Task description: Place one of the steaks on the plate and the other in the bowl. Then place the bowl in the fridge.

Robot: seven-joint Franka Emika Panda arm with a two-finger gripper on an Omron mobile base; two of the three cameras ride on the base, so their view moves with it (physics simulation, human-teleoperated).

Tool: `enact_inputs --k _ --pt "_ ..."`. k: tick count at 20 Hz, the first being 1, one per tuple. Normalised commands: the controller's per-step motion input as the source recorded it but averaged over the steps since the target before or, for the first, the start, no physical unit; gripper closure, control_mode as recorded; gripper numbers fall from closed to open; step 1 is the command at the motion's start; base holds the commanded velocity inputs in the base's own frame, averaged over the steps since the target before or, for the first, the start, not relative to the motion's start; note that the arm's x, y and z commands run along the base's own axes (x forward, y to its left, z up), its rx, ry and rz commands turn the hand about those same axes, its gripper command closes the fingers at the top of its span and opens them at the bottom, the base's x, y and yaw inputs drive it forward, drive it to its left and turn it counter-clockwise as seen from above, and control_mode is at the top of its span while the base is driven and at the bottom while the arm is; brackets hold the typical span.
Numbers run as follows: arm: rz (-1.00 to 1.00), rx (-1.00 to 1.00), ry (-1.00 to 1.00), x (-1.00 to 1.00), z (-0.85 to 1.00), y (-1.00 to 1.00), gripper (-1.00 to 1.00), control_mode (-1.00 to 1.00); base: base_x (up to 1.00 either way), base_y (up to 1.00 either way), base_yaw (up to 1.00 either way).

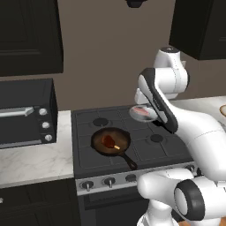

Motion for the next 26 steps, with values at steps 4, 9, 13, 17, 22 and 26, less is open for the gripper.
enact_inputs --k 4,9,13,17,22,26 --pt "0.03 0.0 -0.06 0.0 -0.03 -0.21 -1.0 -1.0 0.0 0.0 0.0" --pt "0.03 0.0 -0.08 0.07 -0.21 -0.44 -1.0 -1.0 0.0 0.0 0.0" --pt "0.06 0.0 -0.06 0.15 -0.19 -0.49 -1.0 -1.0 0.0 0.0 0.0" --pt "0.08 0.0 -0.09 0.2 -0.15 -0.44 -1.0 -1.0 0.0 0.0 0.0" --pt "0.07 0.0 -0.01 0.26 -0.15 -0.38 -1.0 -1.0 0.0 0.0 0.0" --pt "0.02 0.0 0.0 0.48 -0.22 -0.23 -1.0 -1.0 0.0 0.0 0.0"
